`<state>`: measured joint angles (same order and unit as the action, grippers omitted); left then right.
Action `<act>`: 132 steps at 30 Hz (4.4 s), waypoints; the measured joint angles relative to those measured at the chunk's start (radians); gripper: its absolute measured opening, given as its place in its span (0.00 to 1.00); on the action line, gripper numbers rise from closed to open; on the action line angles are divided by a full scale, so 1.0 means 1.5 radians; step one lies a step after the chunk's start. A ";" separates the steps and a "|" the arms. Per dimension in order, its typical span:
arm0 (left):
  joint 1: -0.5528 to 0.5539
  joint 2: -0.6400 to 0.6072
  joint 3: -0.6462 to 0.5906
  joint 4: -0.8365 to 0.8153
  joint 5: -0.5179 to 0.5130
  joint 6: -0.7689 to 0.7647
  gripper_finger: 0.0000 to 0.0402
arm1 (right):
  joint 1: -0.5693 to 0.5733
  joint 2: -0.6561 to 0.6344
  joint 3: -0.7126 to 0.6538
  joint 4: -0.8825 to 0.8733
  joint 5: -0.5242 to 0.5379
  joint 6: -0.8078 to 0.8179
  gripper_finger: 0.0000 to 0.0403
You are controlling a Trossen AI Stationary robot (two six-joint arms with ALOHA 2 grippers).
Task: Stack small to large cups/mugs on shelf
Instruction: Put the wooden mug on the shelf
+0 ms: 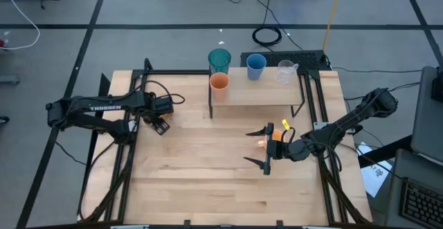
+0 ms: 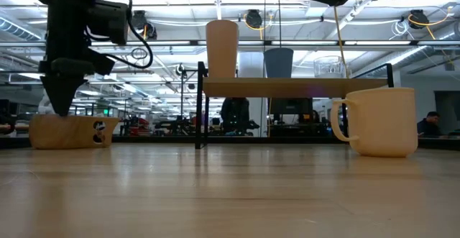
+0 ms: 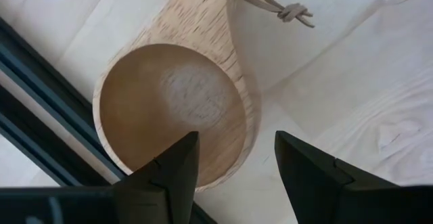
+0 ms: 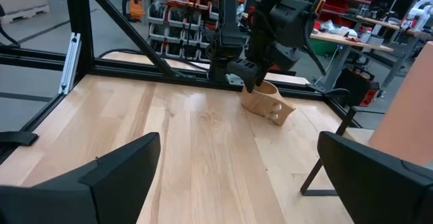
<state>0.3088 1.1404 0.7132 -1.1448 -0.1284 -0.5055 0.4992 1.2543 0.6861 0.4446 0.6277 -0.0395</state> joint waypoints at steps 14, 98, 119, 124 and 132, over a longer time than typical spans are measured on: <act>-0.026 0.000 0.000 -0.003 0.013 0.054 0.49 | -0.010 0.000 0.000 -0.038 0.001 0.075 0.97; -0.322 0.054 0.514 -0.248 0.055 0.252 0.05 | -0.009 0.000 0.000 -0.034 0.001 0.071 0.97; -0.455 0.067 0.514 -0.148 -0.013 0.854 0.05 | -0.009 0.000 0.000 -0.023 0.001 0.071 0.97; -0.479 0.067 0.514 -0.139 -0.057 0.898 0.05 | -0.009 0.000 0.000 -0.015 0.001 0.071 0.97; -0.508 0.067 0.514 -0.116 -0.075 0.936 0.05 | -0.009 0.000 0.000 -0.015 0.001 0.071 0.97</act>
<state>-0.4534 1.2407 1.4837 -1.3185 -0.2402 0.8978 0.4862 1.2541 0.6861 0.4221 0.6289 0.0677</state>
